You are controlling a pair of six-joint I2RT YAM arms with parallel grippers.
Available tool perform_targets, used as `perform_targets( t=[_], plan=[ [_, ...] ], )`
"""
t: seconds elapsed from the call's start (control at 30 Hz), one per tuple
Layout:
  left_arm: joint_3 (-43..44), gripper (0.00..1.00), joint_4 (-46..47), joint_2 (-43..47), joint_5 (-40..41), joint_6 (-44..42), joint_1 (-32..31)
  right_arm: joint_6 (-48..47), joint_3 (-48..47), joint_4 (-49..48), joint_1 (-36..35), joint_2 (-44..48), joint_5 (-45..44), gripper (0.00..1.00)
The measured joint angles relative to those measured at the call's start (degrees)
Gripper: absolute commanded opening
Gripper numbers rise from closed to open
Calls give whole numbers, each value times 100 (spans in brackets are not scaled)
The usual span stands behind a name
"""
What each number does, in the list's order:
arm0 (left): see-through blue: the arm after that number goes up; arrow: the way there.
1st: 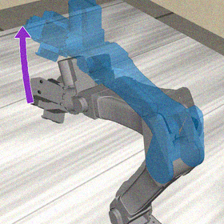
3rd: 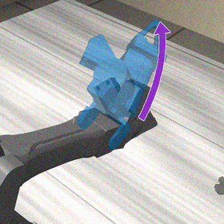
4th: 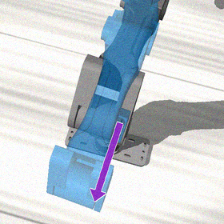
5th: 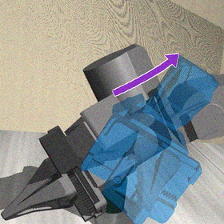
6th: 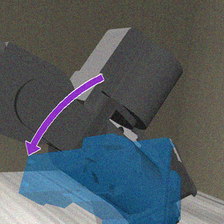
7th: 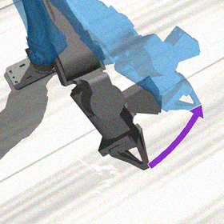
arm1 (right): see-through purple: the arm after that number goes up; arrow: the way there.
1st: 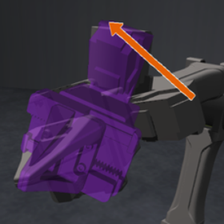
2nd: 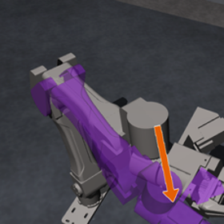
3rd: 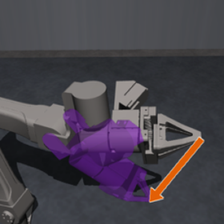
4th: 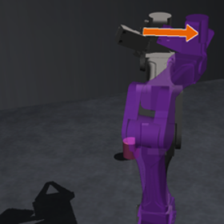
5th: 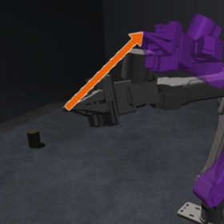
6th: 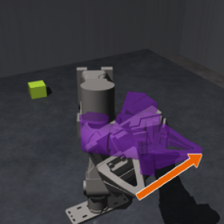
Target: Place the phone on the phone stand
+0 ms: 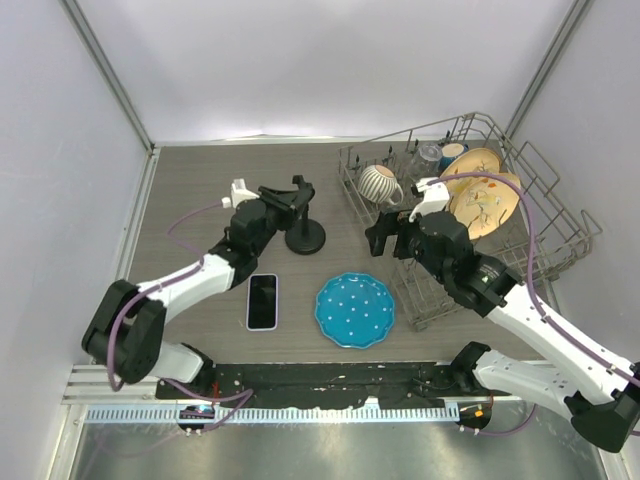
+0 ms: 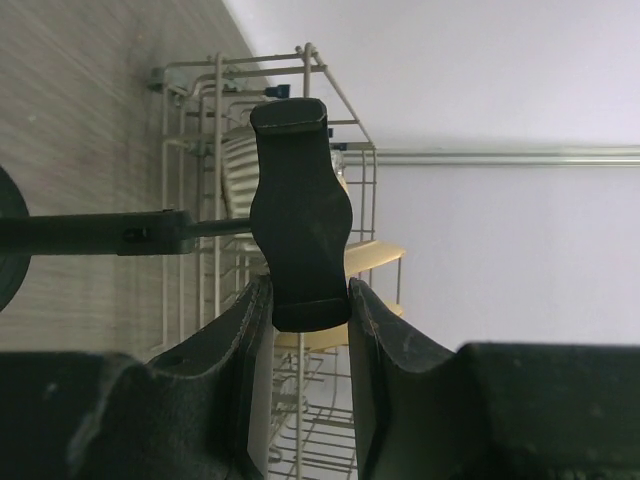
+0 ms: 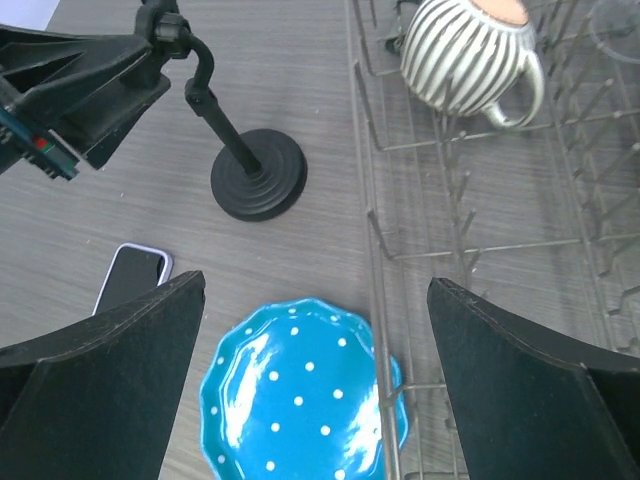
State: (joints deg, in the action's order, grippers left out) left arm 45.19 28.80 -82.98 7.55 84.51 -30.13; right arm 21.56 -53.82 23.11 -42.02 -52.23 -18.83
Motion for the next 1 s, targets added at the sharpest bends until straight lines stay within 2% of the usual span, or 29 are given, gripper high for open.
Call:
perform_targets(
  t=[0.17,0.2,0.23,0.27,0.33,0.37,0.47,0.73,0.77,0.87,1.0],
  plan=[
    [-586,1,-448,933,570,-203,-352,149,105,-83,-155,-111,87,99],
    [-667,8,-535,1093,645,-240,-404,166,105,-109,-203,-155,87,99],
    [-754,17,-612,1248,708,-254,-448,184,105,-131,-264,-205,87,99],
    [-822,41,-706,1381,745,-254,-479,205,105,-155,-328,-256,85,99],
    [-881,65,-925,1574,748,-260,-509,236,103,-195,-479,-341,66,99],
    [-890,82,-1027,1648,730,-280,-511,240,101,-210,-555,-387,48,99],
    [-905,99,-1119,1840,619,-332,-511,238,26,-208,-706,-546,17,99],
    [-1023,100,-1545,2494,-175,-612,-444,197,-551,-387,-780,-1165,-133,99],
    [-1029,93,-1683,2640,-282,-726,-417,219,-636,-442,-798,-1285,-166,99],
    [-1023,88,-2291,3414,-483,-1261,-236,284,-874,-588,-903,-1696,-321,99],
    [-962,91,-3346,4717,-208,-2055,-98,391,-1239,-782,-1132,-2306,-529,99]
  ],
)
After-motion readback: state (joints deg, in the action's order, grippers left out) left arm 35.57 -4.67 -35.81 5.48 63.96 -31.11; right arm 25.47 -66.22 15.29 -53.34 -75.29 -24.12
